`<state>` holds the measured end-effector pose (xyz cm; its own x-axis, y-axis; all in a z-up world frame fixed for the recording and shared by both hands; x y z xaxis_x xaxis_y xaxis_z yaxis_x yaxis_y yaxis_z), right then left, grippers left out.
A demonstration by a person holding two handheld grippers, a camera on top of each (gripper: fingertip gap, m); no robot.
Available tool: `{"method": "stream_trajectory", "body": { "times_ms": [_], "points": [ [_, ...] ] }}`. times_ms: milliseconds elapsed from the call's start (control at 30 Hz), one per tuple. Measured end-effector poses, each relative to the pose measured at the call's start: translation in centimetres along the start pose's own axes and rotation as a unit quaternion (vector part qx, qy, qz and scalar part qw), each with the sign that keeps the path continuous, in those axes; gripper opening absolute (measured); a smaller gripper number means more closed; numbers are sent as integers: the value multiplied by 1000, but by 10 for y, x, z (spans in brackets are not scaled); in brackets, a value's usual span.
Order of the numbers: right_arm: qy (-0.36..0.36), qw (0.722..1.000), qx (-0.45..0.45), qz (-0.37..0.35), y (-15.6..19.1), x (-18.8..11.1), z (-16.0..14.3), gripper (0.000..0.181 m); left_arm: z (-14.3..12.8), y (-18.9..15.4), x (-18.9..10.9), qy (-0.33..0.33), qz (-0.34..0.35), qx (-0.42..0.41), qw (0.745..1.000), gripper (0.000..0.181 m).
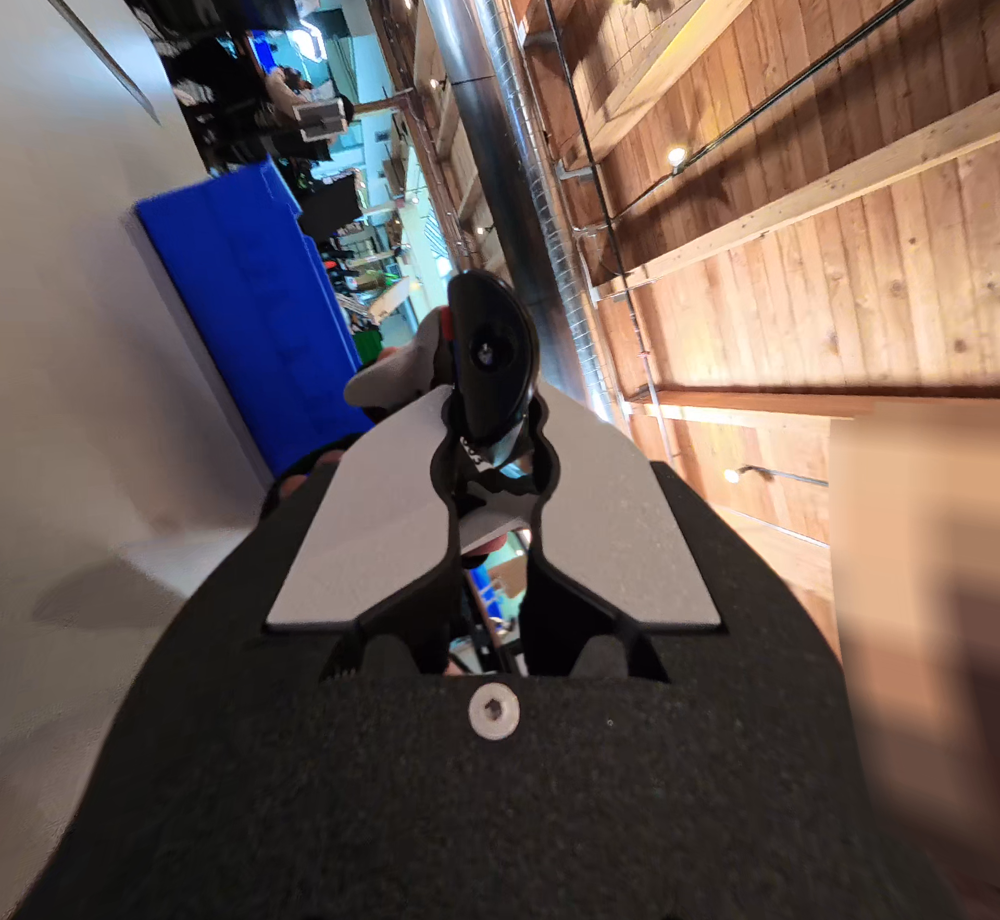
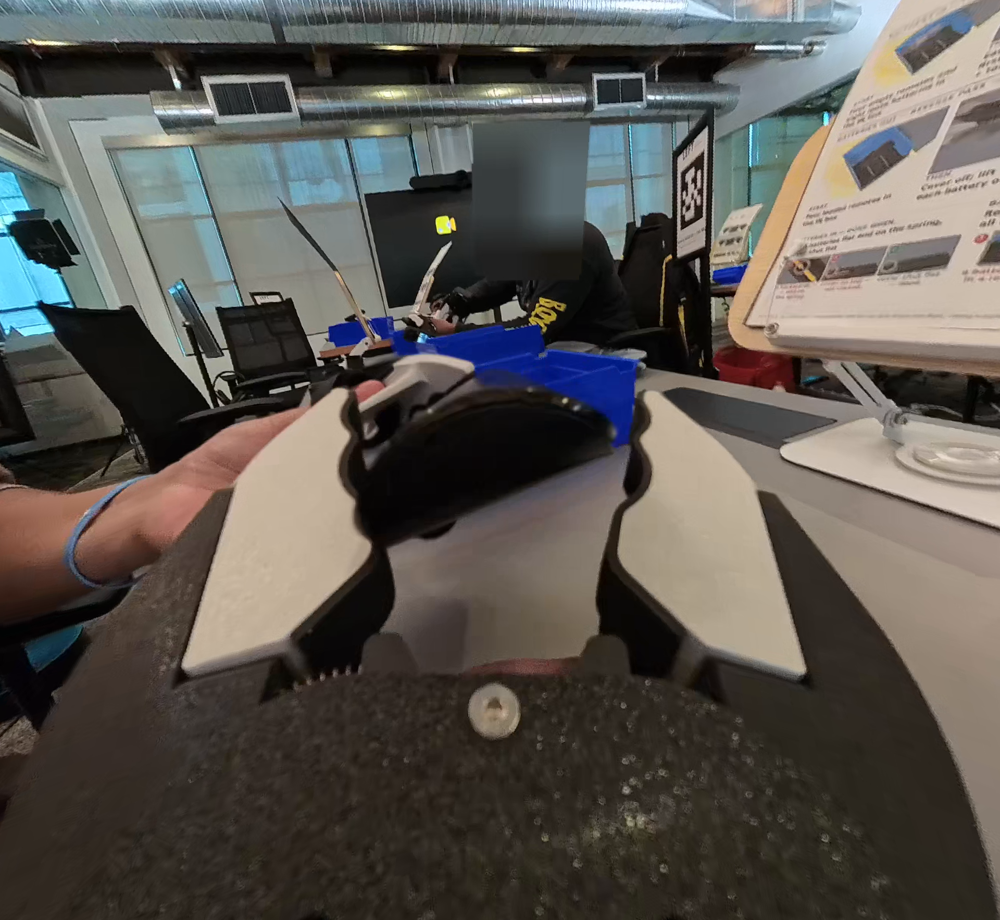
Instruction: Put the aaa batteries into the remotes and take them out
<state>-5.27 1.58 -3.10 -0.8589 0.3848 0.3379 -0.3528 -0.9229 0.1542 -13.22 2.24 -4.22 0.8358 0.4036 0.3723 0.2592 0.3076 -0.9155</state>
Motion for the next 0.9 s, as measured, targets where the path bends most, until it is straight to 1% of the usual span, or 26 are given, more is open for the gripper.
{"method": "stream_trajectory", "body": {
  "times_ms": [67, 100, 167, 233, 367, 433, 500, 567, 633, 667, 733, 800, 833, 900],
  "points": [
    [-19, 1000, 1, 9, 4, 2, 6, 94, -9, 2, 4, 0, -11, -33, 999, 22],
    [-30, 999, -2, 16, 7, 2, 9, 88, -13, 3, 5, -1, -14, -42, 999, 22],
    [-51, 998, -17, 16, 10, -2, 15, 71, -18, 4, 7, 1, -21, -47, 999, 23],
    [-73, 997, -24, 4, 10, -6, 20, 67, -23, 5, 9, 11, -23, -51, 998, 23],
    [-88, 996, 6, 15, 7, -9, 24, 65, -29, 4, 10, 26, -22, -57, 998, 23],
    [-99, 993, 47, 33, 4, -13, 29, 64, -38, 5, 11, 62, -30, -53, 996, 23],
    [-92, 992, 70, 40, 2, -15, 29, 63, -43, 7, 9, 91, -29, -48, 994, 23],
    [-87, 992, 80, 40, 2, -17, 29, 62, -41, 9, 4, 105, -41, -41, 993, 27],
    [-89, 991, 90, 53, 6, -17, 31, 63, -36, 13, 0, 119, -44, -40, 991, 36],
    [-85, 991, 90, 59, 8, -16, 30, 63, -34, 13, -2, 124, -49, -40, 990, 37],
    [-81, 991, 85, 65, 10, -14, 28, 63, -37, 11, -3, 150, -56, -37, 986, 36],
    [-66, 991, 79, 80, 15, -11, 23, 64, -45, 10, -3, 179, -54, -28, 982, 25],
    [-67, 991, 82, 85, 18, -10, 24, 64, -47, 10, -4, 180, -50, -21, 982, 25],
    [-56, 991, 76, 99, 22, -10, 23, 66, -49, 9, -7, 188, -52, -42, 980, 24]
  ]
}}
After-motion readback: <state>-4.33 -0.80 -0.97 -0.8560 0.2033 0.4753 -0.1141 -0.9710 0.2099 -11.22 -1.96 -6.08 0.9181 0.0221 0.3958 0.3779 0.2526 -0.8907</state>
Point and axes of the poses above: each gripper's, where its closed fingertips meet, x out along the fingers, z out of its top, y = z × x across the jaws, the point moved 3 cm from there along -x, back along the fingers, and after that the axes turned 3 degrees about -y, right-handed, at the moved point
